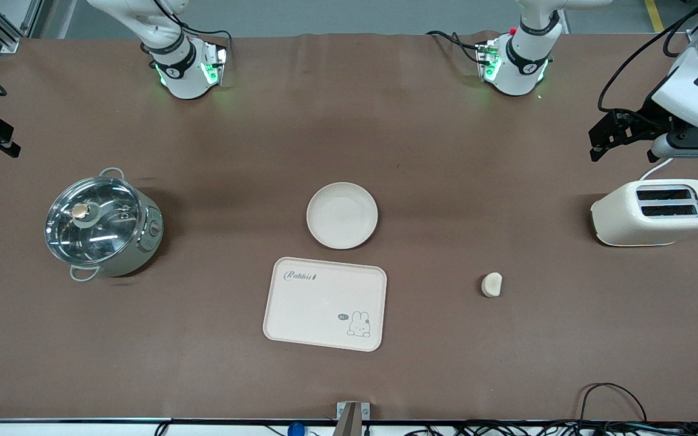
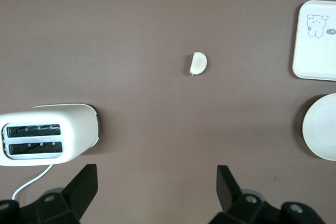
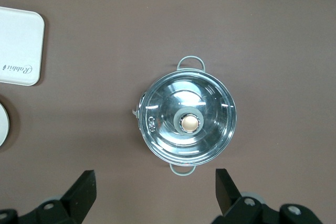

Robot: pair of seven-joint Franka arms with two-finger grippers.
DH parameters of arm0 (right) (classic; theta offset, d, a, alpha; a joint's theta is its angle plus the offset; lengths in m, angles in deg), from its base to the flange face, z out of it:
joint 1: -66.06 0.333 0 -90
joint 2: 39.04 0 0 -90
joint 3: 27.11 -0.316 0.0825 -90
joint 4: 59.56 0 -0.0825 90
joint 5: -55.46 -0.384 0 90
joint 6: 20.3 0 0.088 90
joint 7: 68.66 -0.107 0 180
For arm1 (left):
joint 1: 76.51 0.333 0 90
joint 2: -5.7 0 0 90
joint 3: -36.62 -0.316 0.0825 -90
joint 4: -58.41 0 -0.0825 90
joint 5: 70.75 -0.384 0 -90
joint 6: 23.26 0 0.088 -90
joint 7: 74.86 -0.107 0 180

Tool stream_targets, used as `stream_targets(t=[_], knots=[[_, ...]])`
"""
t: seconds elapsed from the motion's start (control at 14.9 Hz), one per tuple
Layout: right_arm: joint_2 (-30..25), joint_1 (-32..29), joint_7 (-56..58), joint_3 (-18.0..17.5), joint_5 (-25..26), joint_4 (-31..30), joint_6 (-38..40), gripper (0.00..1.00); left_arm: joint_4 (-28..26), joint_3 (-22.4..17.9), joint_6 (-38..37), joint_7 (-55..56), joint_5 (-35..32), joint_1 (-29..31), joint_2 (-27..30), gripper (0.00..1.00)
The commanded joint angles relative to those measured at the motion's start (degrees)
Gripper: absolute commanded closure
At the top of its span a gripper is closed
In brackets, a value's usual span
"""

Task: Place bun in plate and plate on tray
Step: 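Reach the right gripper to the plate rim while the left gripper reaches the bun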

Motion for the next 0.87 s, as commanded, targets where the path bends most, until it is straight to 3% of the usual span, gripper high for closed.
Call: stream_targets(t=[0.0,0.27,0.47,0.67,0.81], knots=[[0.41,-0.72,0.64,-0.17,-1.06,0.74,0.45,0.00,1.61,0.07,-1.80,-1.15,-0.11,0.17,-0.90,0.00],[0.50,-0.45,0.55,-0.17,-1.15,0.39,0.28,0.00,1.25,0.33,-2.16,0.07,-0.20,-0.09,-1.42,0.00],[1.90,0.34,0.55,-0.43,-3.86,0.22,-0.59,0.00,1.42,0.60,0.63,-1.33,-0.20,-0.44,-10.79,0.00],[3.22,4.19,-2.15,-0.52,-5.99,-2.67,-4.80,0.00,1.34,0.60,12.22,-1.42,0.42,-0.97,-22.83,0.00],[5.50,7.97,-10.30,-0.52,-6.08,-4.18,-9.02,0.00,1.42,0.77,20.47,-2.99,0.16,-1.06,-29.96,0.00]])
